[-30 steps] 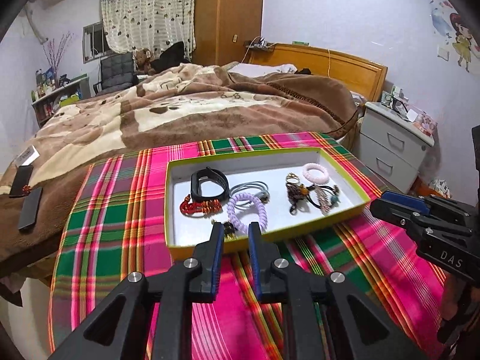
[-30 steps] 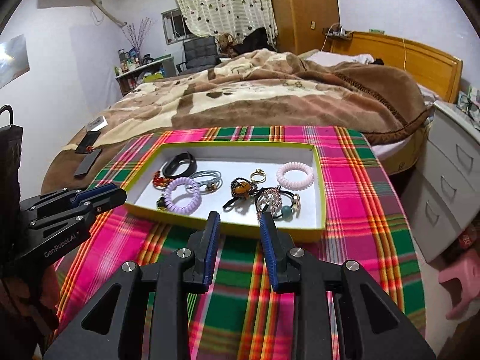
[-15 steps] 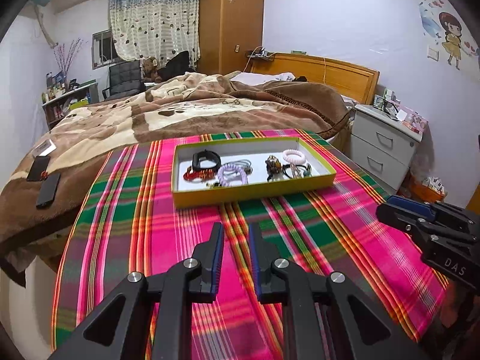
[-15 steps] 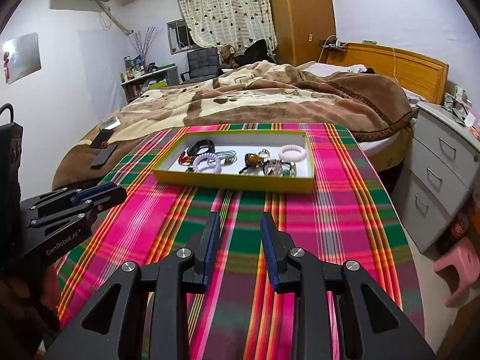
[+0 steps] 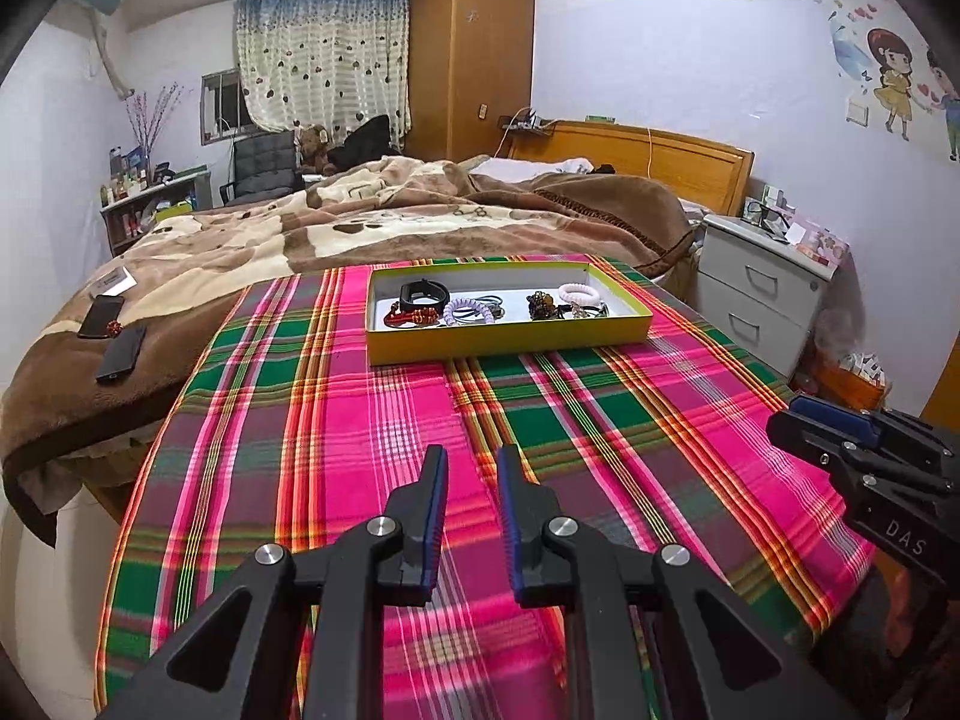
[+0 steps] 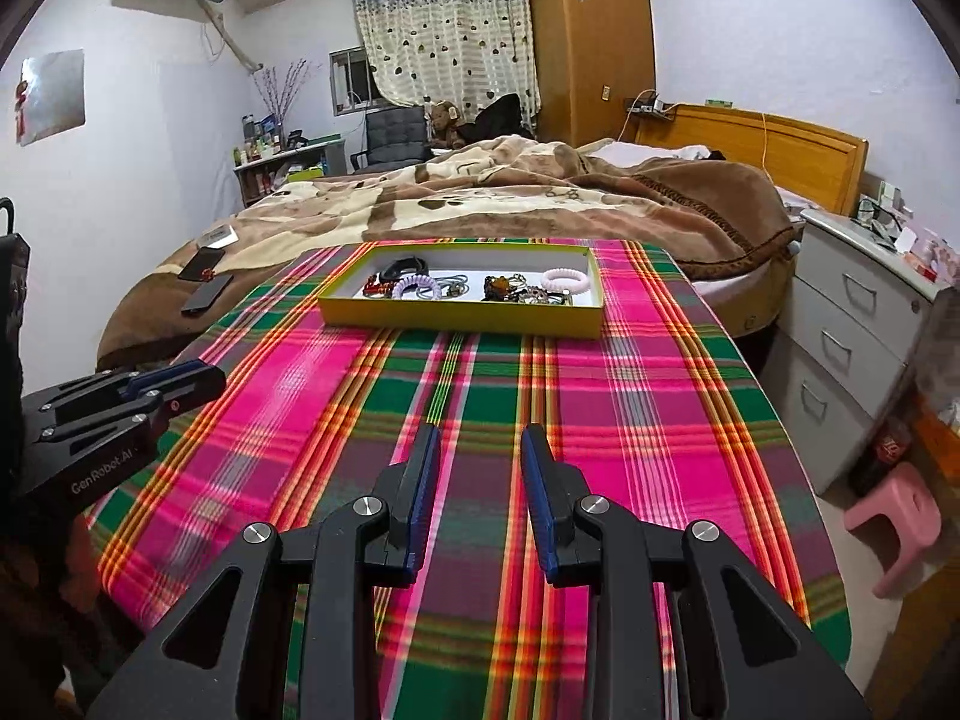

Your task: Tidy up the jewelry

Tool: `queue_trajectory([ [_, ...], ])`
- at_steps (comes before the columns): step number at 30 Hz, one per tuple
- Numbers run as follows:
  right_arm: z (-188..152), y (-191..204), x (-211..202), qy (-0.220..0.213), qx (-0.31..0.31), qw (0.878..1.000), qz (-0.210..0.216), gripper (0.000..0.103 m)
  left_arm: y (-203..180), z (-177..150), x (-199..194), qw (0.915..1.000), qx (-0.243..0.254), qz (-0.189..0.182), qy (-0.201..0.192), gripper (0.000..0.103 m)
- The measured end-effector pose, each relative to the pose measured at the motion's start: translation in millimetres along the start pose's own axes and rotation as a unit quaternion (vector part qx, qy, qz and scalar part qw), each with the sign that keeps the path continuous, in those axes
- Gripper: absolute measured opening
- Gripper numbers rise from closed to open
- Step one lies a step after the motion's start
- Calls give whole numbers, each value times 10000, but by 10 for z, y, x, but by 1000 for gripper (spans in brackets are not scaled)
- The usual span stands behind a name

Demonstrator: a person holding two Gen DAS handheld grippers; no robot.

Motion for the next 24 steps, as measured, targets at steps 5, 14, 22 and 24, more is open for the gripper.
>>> queue_trajectory([
  [5, -65, 8, -82, -94, 6, 9999, -60, 28, -50, -106, -81, 10000, 45, -23, -62, 16],
  [14, -105, 53, -111, -149, -67, 9998, -86, 29, -68, -171, -93, 10000, -14, -28, -94, 16],
  [22, -133, 49, -122, -132, -64, 9999, -78, 29, -80, -197, -103, 10000, -18, -32, -81, 16],
  [24, -132, 49, -123, -139, -69, 9998, -78, 29, -85, -195, -98, 10000, -7, -32, -76, 16],
])
Point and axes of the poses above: each gripper's, at about its wrist camera, not at the fingertips, and x roughly the way its jaws point, y to its left, z to its top, the point moved 8 cm from there along x, roughly the way its jaws point, and after that the axes turned 9 degrees about -z, right-handed, at the moved point
